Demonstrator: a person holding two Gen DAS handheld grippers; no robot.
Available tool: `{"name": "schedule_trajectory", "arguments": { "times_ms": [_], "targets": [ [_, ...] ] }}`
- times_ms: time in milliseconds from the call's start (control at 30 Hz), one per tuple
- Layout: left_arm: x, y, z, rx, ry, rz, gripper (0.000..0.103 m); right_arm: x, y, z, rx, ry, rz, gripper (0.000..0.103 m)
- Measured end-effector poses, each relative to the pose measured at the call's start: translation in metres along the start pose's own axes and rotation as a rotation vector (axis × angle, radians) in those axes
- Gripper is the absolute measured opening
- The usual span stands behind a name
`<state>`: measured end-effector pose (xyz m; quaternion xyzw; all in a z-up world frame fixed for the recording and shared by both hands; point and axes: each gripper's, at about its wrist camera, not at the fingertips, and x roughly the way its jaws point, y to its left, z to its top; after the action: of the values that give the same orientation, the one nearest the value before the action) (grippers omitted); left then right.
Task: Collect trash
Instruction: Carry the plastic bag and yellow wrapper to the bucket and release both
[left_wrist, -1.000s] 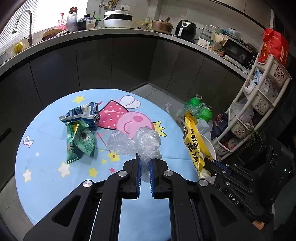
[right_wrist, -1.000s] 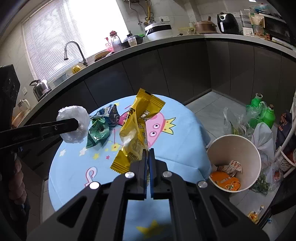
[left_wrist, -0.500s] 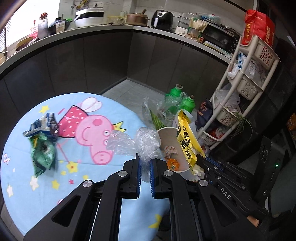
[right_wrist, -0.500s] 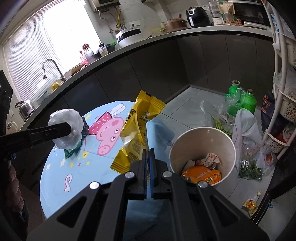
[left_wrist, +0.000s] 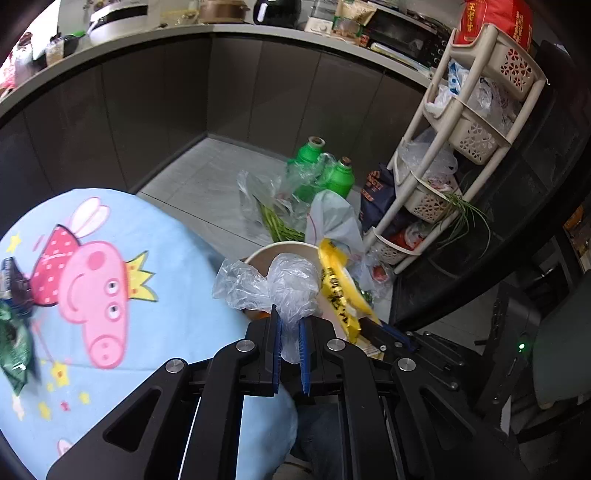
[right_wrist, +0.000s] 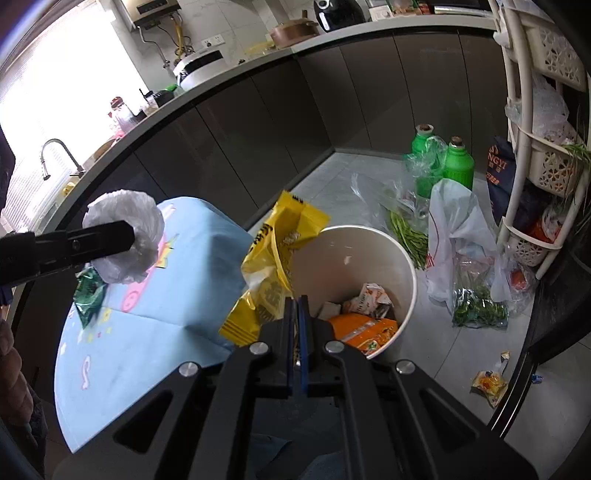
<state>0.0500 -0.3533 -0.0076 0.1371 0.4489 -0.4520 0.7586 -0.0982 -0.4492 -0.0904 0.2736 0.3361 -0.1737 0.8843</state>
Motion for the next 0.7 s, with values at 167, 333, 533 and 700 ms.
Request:
{"name": "schedule_trajectory", "arguments": {
  "times_ms": [167, 333, 533, 700],
  "targets": [
    [0.041, -0.001, 0.011, -0.003, 0.051, -0.051, 0.008, 0.03, -0.02, 0.003, -0.002, 0.029, -0.027, 0.005],
    [0.073, 0.001, 0.021, -0.006, 0.086, -0.06, 0.015, 0.057, -0.032, 0.007, -0.029, 0.054, -0.039, 0.006],
    [0.077, 0.0, 0.027, 0.039, -0.004, 0.049, 0.092, 0.065, -0.028, 0.001, -0.155, 0.002, -0.088, 0.075],
    [0.074, 0.005, 0.026, 0.045, -0.017, 0.09, 0.094, 0.064, -0.029, -0.009, -0.163, 0.0, -0.07, 0.099]
  ]
}}
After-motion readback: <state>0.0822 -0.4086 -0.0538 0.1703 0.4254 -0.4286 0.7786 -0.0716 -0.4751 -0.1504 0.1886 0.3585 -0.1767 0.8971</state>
